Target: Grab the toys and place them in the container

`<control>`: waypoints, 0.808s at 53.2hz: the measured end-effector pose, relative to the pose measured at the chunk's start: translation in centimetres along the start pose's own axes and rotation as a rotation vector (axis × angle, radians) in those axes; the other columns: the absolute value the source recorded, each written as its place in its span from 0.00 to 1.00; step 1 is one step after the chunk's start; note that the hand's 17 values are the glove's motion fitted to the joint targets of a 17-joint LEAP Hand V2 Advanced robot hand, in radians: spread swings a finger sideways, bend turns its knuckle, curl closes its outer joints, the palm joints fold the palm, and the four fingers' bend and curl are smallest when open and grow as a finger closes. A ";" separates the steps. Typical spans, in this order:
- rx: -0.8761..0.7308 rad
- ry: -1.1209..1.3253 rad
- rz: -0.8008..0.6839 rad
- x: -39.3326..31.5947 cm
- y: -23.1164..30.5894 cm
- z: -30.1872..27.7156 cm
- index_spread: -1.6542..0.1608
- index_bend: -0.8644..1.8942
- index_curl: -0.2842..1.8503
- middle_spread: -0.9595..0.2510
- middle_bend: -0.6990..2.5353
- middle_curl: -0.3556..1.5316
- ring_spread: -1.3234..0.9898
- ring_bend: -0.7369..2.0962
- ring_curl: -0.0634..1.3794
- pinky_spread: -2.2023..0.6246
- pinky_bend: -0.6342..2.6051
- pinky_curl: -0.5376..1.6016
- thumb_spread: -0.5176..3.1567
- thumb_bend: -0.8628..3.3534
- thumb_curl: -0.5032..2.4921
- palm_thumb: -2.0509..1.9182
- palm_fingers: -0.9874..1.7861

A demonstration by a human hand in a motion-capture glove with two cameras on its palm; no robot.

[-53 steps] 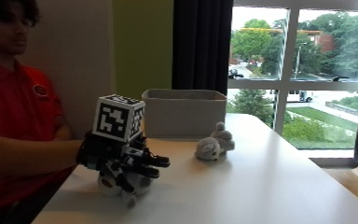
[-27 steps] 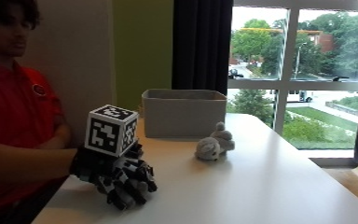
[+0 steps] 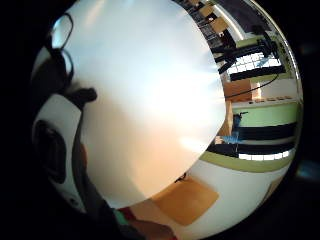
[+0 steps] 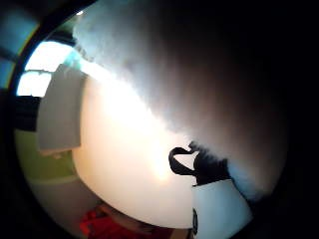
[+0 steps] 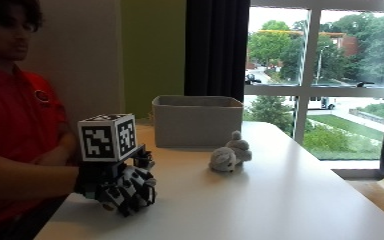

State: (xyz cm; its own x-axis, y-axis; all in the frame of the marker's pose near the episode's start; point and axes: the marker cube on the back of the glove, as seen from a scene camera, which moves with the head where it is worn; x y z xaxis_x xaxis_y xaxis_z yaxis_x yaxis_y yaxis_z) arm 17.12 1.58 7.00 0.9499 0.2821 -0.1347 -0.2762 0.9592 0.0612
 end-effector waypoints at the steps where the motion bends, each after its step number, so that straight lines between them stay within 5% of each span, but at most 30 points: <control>1: 0.016 -0.006 0.003 0.1 -0.1 0.0 0.65 0.39 0.36 0.50 0.35 0.37 0.38 0.56 0.30 0.65 0.48 0.41 0.45 0.24 0.34 0.65 0.73; 12: 0.115 0.012 -0.006 0.2 -1.7 -0.2 0.65 0.46 0.44 0.47 0.44 0.45 0.38 0.63 0.37 0.63 0.46 0.42 0.37 0.23 0.39 0.66 0.84; 28: 0.069 -0.016 -0.084 -2.2 -4.2 -2.5 0.65 0.53 0.53 0.52 0.53 0.52 0.41 0.69 0.42 0.62 0.46 0.44 0.31 0.22 0.44 0.67 0.82; 43: 0.110 -0.012 -0.202 -9.4 -7.3 -10.8 0.67 0.56 0.59 0.56 0.56 0.54 0.41 0.70 0.42 0.62 0.48 0.45 0.28 0.22 0.48 0.66 0.79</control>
State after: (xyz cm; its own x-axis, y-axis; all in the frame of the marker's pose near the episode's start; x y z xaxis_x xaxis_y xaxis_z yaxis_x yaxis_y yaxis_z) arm 8.63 -7.81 -2.86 0.9862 0.0839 -0.1430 -0.0634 0.9878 0.1421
